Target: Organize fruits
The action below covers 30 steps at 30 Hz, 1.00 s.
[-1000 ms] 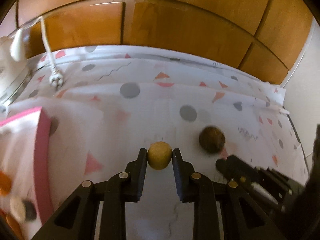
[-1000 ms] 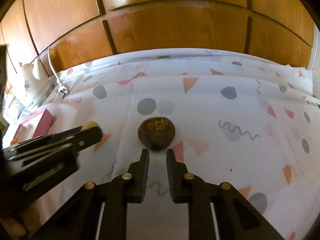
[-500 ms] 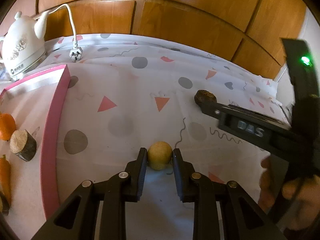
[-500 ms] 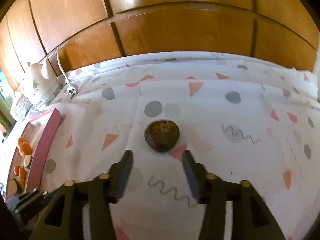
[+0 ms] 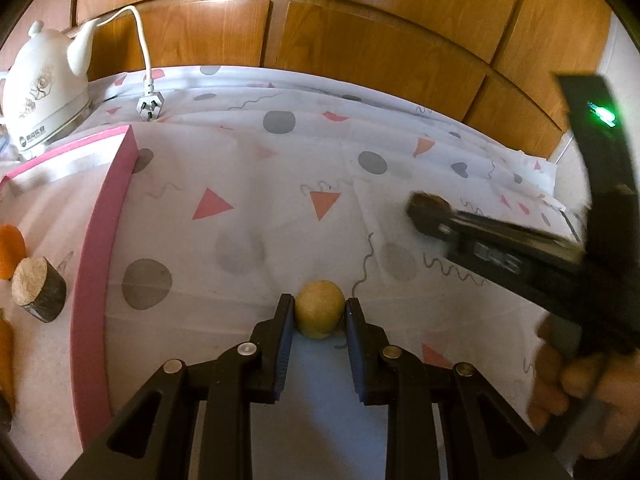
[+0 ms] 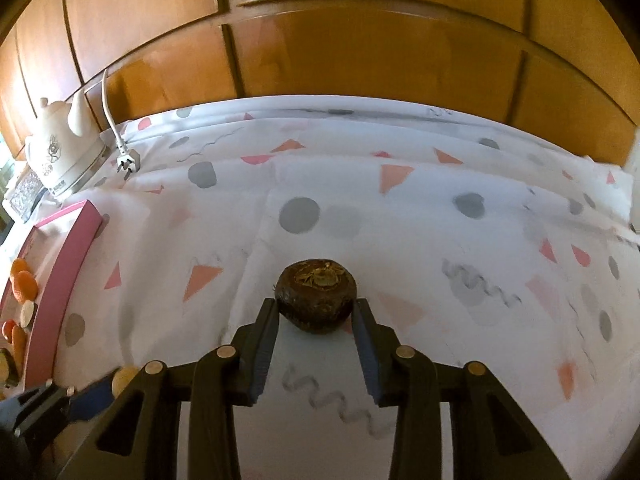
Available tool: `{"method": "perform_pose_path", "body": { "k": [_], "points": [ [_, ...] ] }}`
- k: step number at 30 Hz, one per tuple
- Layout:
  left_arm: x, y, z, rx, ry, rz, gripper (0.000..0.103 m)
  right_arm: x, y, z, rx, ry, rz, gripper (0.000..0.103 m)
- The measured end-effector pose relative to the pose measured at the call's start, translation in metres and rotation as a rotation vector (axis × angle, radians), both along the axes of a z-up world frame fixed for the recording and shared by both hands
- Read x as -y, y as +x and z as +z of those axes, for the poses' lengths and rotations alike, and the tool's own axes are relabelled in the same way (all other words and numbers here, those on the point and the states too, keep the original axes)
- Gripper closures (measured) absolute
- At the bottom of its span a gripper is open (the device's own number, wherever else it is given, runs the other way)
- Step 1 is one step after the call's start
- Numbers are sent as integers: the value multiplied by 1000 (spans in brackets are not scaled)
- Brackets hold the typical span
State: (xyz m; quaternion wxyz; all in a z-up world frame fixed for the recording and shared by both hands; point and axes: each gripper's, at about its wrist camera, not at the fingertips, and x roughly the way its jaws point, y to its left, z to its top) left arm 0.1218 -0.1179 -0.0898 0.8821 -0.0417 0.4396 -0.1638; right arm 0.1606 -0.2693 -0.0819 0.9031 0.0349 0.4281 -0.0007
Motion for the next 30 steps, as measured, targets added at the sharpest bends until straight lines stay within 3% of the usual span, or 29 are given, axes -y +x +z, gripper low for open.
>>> {"method": "perform_pose_path", "body": {
  "k": [14, 27, 30],
  "points": [
    [2, -1, 0, 10, 18, 0, 78, 30, -107, 1, 3, 58, -73, 66],
    [6, -3, 0, 25, 50, 1, 78, 33, -118, -9, 40, 127, -107, 66],
    [6, -3, 0, 28, 52, 1, 78, 33, -117, -8, 43, 133, -109, 56]
  ]
}}
